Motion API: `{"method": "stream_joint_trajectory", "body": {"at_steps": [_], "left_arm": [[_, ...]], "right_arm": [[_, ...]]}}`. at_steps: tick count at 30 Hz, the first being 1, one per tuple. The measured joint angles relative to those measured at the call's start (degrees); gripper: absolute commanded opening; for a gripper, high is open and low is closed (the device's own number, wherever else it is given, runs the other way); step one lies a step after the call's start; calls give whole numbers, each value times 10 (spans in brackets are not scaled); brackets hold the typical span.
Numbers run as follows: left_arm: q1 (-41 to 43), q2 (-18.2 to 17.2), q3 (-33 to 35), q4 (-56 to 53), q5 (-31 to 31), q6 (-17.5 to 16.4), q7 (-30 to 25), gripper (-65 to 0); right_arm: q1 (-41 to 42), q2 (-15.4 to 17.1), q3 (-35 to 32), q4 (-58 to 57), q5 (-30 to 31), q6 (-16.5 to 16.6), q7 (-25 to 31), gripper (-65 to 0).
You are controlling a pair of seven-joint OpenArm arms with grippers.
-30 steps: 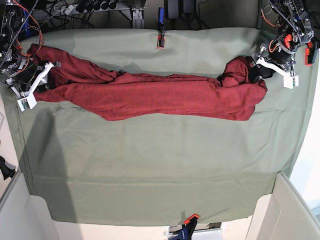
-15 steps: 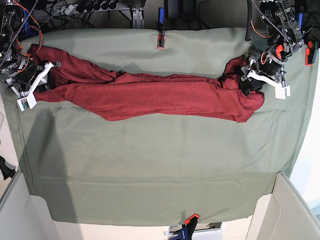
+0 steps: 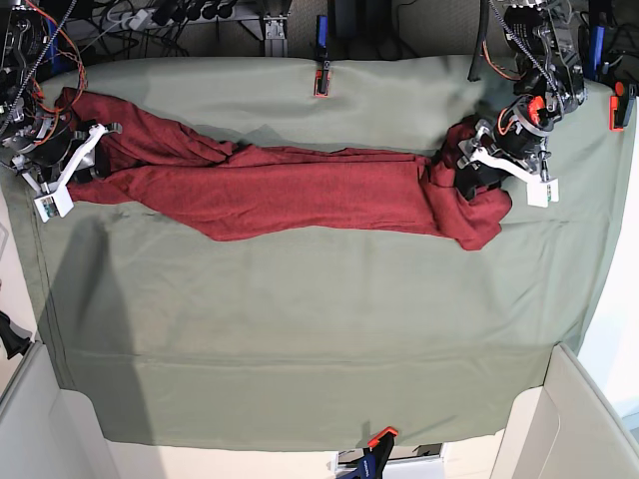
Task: Fold the T-shirt properly
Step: 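Drag the held hem end with the left gripper toward the collar end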
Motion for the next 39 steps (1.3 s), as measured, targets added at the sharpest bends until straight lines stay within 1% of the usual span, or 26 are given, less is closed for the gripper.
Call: {"method": "stream_joint_trajectory", "body": {"at_steps": [3,6,8,11,13,14,16,17,18,21,23,26,29,31,34,39], "left_arm": [[1,4,7,-1,22,2,-36,-649],[1,3,7,-1,60,-8,-59,-650],[0,3,7,-1,74,-16,-62,-650],[-2,3,6,4,99,-18,-70,-650],[-1,2,2,22,110,-18,-66,-650],[0,0,1,37,114,-29,-62,-650],[0,-6,1,79,112,-66,-56,-650],[-1,-9,3,102,107,-79,-53,-650],[-2,-12,9,125,104,-83,-48,-650],[2,-24,42,179,102,-85,-39,-650],[7,-32,78,205,103,-86,-36,-650],[6,-32,142,215,112,-87,-37,-650],[-2,-22,205,215,178,-89,-45,-650],[-8,-16,236,215,203,-89,-45,-650],[-13,-11,268,215,208,-89,-47,-650],[-13,-1,301,215,209,-89,-45,-650]], "right_arm": [[0,0,0,0,0,0,-2,-470],[0,0,0,0,0,0,-2,-470],[0,0,0,0,0,0,-2,-470],[0,0,0,0,0,0,-1,-470],[0,0,0,0,0,0,-2,-470],[0,0,0,0,0,0,-2,-470],[0,0,0,0,0,0,-1,-470],[0,0,0,0,0,0,-2,-470],[0,0,0,0,0,0,-2,-470],[0,0,0,0,0,0,-2,-470],[0,0,0,0,0,0,-2,-470],[0,0,0,0,1,0,-2,-470],[0,0,0,0,0,0,-2,-470],[0,0,0,0,1,0,-2,-470],[0,0,0,0,0,0,-2,-470],[0,0,0,0,0,0,-2,-470]]}}
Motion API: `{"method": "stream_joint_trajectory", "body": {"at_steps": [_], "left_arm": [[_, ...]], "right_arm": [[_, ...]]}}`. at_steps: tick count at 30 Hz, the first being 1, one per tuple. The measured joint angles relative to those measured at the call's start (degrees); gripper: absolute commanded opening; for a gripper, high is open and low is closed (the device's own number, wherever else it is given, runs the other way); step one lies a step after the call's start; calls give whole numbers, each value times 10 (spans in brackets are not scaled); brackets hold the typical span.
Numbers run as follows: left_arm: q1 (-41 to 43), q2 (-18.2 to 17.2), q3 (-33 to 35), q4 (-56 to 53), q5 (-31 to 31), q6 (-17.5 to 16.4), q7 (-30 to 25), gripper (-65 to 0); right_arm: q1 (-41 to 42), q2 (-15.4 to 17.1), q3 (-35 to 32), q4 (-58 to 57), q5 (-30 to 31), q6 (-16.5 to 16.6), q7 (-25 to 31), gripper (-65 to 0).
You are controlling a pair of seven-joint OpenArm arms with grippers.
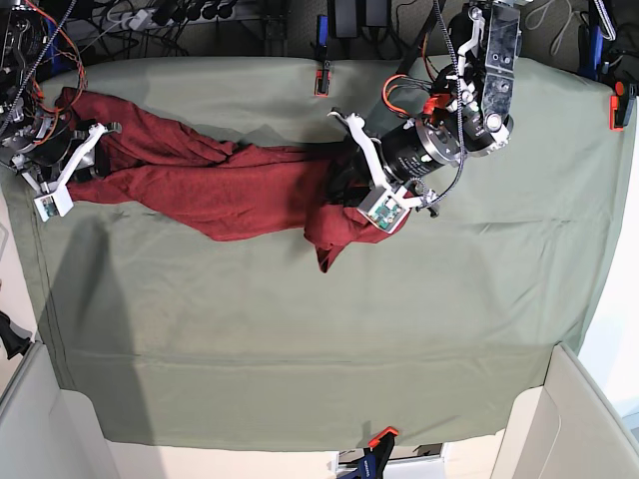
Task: Fold the T-shirt properly
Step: 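Drag the held hem end with the left gripper toward the collar end, then lay the hem end over the shirt middle with the left gripper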
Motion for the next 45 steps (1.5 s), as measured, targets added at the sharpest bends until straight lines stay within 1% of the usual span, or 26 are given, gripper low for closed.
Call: {"method": "stream_joint_trajectory", "body": {"at_steps": [3,10,13,16,20,22,23,27,28,30,33,34,35,37,39,41,43,45], "left_arm": [[0,7,7,-2,19,0,0,-650],[0,16,7,-37,16,0,-7,-650],[0,16,7,-43,15,-12,-15,-650],[0,17,7,-43,5,-13,-15,-650],[0,30,7,-43,3,-13,-15,-650],[0,39,7,-43,3,-13,-15,-593],[0,44,7,-43,3,-13,-15,-574],[0,65,7,-45,2,-13,-15,-571],[-2,70,7,-48,2,-13,-15,-555],[-5,71,7,-58,4,-14,-16,-481],[-5,71,7,-73,5,-15,-17,-314],[-5,71,7,-77,4,-15,-17,-276],[-4,71,7,-78,1,-15,-17,-262],[-5,74,6,-78,-8,-15,-17,-261],[-5,84,6,-78,-22,-15,-14,-261],[-4,93,6,-78,-64,-22,-7,-261],[-6,95,7,-78,-132,-56,18,-261],[-10,101,6,-75,-196,-58,49,-261]], "right_arm": [[0,0,0,0,0,0,0,-470],[0,0,0,0,0,0,0,-470],[0,0,0,0,0,0,0,-470],[0,0,0,0,0,0,0,-470],[0,0,0,0,0,0,0,-470],[0,0,0,0,0,0,0,-470],[0,0,0,0,0,0,0,-470],[0,0,0,0,0,0,0,-470],[0,0,0,0,0,0,0,-470],[0,0,0,0,0,0,0,-470],[0,0,0,0,0,0,0,-470],[0,0,0,0,2,0,0,-470],[0,0,0,0,8,0,0,-470],[0,0,0,0,12,0,0,-470],[0,0,0,0,12,0,0,-470],[0,0,0,0,12,0,0,-470],[0,0,0,0,12,0,0,-470],[0,0,0,0,12,0,0,-470]]}}
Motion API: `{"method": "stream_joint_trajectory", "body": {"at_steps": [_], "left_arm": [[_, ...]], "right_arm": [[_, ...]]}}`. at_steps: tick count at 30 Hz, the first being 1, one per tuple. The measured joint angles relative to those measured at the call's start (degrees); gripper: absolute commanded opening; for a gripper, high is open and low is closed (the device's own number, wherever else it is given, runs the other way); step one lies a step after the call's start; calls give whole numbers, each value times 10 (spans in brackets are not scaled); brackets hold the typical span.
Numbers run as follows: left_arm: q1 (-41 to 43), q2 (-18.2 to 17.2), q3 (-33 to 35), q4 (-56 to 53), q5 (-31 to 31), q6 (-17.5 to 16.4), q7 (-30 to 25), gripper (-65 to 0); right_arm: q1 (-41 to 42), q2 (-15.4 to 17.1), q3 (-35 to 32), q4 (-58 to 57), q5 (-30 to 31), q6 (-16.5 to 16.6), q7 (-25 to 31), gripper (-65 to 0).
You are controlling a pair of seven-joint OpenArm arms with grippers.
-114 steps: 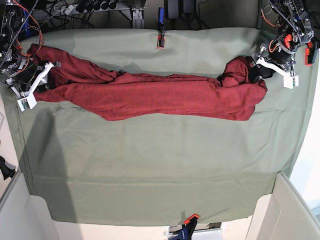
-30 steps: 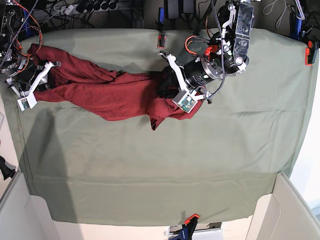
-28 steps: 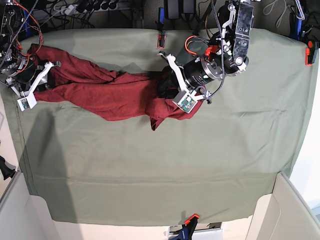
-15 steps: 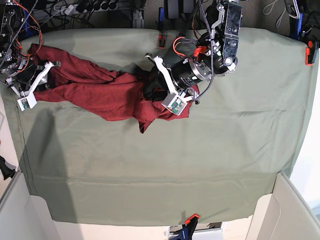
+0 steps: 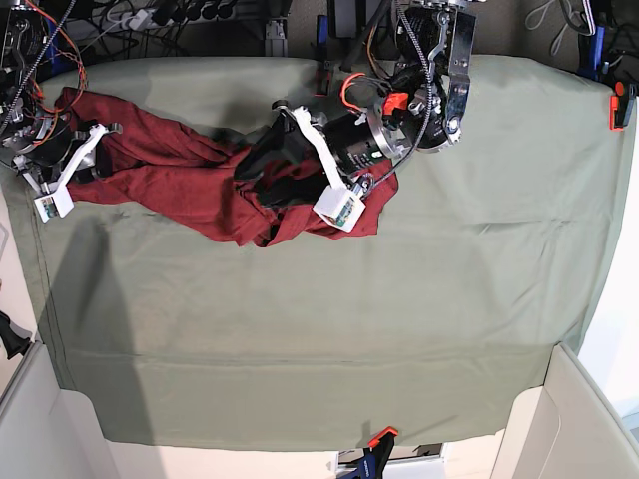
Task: Fold the T-shirt properly
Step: 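Lay the hem end over the shirt middle with the left gripper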
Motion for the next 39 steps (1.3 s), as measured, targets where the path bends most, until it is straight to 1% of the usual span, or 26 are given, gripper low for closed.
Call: {"method": "stream_joint_trajectory", "body": {"at_steps": [2,3,7,11,12,13,15,16,17,19,25,26,27,29,31,35,39], "left_arm": [[-2,0,0,3,-59,0,23,-261],[-2,0,0,4,-72,0,26,-261],[-2,1,-8,4,-71,0,34,-261],[-2,0,-68,4,-70,0,34,-266],[-2,-1,-88,4,-68,0,34,-297],[-2,-3,-107,4,-59,0,34,-363],[-2,-4,-137,4,-33,0,33,-538],[-1,-6,-142,4,-31,0,33,-602],[-1,-9,-141,4,-31,0,31,-646],[-1,-11,-126,4,-20,0,13,-650],[-3,-11,-26,-11,167,-1,-76,-650],[-7,-10,-12,-21,195,-1,-83,-650],[-12,-10,-3,-33,212,6,-83,-650],[-24,-9,0,-52,227,30,-83,-650],[-41,-11,-7,-59,228,40,-84,-650],[-50,-12,-19,-59,215,44,-90,-650],[-42,-12,20,-59,211,44,-87,-650]], "right_arm": [[0,0,0,0,0,0,0,-470],[0,0,0,0,0,0,0,-470],[0,0,0,0,-2,0,0,-470],[0,0,0,0,-2,0,0,-470],[0,0,0,0,-2,0,0,-470],[0,0,0,0,-2,0,0,-470],[0,0,0,0,-2,0,0,-470],[0,0,0,0,-2,0,0,-470],[0,0,0,0,-2,0,0,-470],[0,0,0,0,-2,0,0,-470],[0,0,0,0,-1,0,0,-470],[0,0,0,0,-1,0,0,-470],[0,0,0,0,-1,0,0,-470],[0,0,0,0,-2,0,0,-470],[0,0,0,0,-2,0,0,-470],[0,0,0,0,1,0,0,-470],[0,0,11,3,10,0,8,-470]]}}
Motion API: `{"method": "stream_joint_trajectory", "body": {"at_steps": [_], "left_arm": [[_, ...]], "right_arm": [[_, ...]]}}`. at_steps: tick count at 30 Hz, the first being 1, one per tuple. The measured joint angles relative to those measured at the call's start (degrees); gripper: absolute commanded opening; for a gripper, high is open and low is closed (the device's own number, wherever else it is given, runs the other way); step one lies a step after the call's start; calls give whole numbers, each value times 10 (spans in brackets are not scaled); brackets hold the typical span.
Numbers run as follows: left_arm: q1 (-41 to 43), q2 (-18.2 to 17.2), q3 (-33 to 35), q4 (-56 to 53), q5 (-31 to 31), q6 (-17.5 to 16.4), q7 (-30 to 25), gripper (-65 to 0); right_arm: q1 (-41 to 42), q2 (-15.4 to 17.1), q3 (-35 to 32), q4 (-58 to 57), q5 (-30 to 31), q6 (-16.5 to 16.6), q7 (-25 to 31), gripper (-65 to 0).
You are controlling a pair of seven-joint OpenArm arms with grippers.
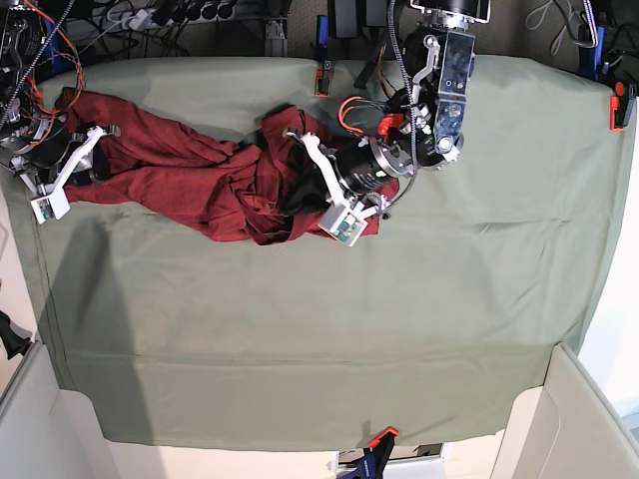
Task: Fold the T-shirt properly
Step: 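Lay the hem end over the shirt middle with the left gripper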
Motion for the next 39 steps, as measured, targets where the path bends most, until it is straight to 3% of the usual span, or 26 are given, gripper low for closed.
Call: {"method": "stream_joint_trajectory", "body": {"at_steps": [6,8,10,12,19,23,29,35,39], "left_arm": [[-1,3,40,0,3,-11,0,-650],[-1,3,30,7,-38,-41,23,-650],[0,2,14,30,-90,-44,42,-650],[-2,2,-7,49,-103,-45,43,-650],[-2,-3,-83,49,-81,-45,49,-650],[1,-15,-85,35,-63,-45,40,-650],[8,-16,-71,-51,-57,-45,10,-650],[3,-16,-40,-71,-60,-45,0,-650],[-3,-7,-11,-71,-64,-43,0,-650]], "right_arm": [[2,0,23,0,2,0,4,-470],[1,0,37,0,2,0,5,-470],[2,0,50,0,2,0,6,-470],[1,0,61,0,2,0,7,-470],[2,15,87,0,2,-10,11,-458],[3,29,87,0,2,-15,14,-324],[3,35,87,0,2,-18,14,-320],[5,43,88,-38,16,-19,29,-320],[17,43,88,-86,51,8,22,-320]]}}
